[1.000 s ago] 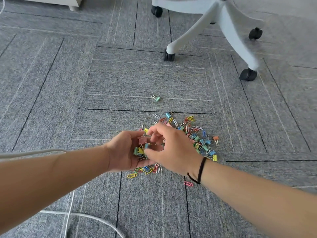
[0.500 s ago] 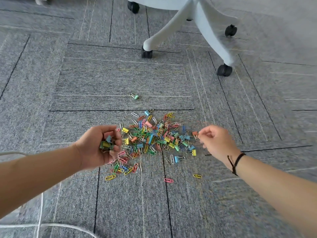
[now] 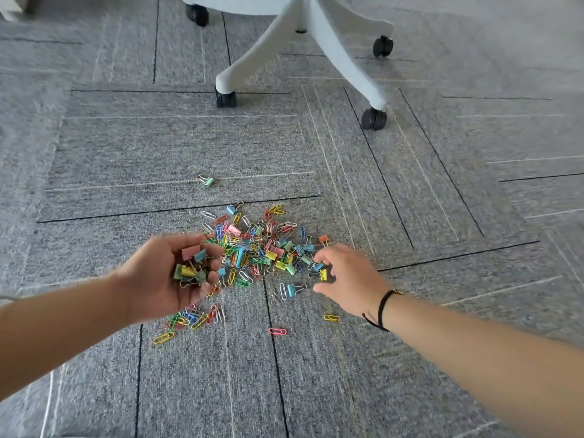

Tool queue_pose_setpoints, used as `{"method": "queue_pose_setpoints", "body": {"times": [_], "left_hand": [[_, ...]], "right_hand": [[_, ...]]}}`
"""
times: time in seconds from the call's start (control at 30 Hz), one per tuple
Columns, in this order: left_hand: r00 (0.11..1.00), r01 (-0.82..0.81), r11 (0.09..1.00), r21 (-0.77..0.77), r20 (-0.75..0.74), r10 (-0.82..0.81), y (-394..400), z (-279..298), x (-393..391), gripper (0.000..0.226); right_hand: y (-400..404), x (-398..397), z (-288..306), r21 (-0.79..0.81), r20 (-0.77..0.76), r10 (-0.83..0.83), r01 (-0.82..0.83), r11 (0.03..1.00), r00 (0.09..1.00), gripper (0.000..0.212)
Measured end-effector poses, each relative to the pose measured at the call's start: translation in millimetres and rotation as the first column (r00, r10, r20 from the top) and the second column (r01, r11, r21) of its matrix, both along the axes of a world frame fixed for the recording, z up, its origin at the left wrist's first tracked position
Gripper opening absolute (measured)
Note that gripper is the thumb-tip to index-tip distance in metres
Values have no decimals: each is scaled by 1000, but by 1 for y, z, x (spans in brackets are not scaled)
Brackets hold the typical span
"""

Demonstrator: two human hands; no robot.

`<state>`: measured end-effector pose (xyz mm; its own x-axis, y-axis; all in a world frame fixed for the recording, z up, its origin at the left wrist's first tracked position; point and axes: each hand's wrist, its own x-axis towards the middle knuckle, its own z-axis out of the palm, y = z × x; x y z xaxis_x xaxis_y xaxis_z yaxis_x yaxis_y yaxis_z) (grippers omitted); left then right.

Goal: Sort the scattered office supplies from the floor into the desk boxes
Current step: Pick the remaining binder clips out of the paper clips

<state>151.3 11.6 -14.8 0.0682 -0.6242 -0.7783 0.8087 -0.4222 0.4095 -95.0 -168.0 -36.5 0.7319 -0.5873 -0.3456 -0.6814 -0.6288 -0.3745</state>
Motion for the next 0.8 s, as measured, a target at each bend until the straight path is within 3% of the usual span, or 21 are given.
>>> {"method": "queue_pose_setpoints", "body": {"times": [0.27, 0.8], "left_hand": [[1000, 10, 1000, 19, 25, -10, 3, 3, -2, 34], [999, 31, 999, 38, 29, -32, 4, 5, -7, 42]], "right_hand": [[-7, 8, -7, -22, 41, 22, -21, 1000, 999, 18], [9, 3, -5, 96, 47, 167, -170, 981, 985, 7]]}}
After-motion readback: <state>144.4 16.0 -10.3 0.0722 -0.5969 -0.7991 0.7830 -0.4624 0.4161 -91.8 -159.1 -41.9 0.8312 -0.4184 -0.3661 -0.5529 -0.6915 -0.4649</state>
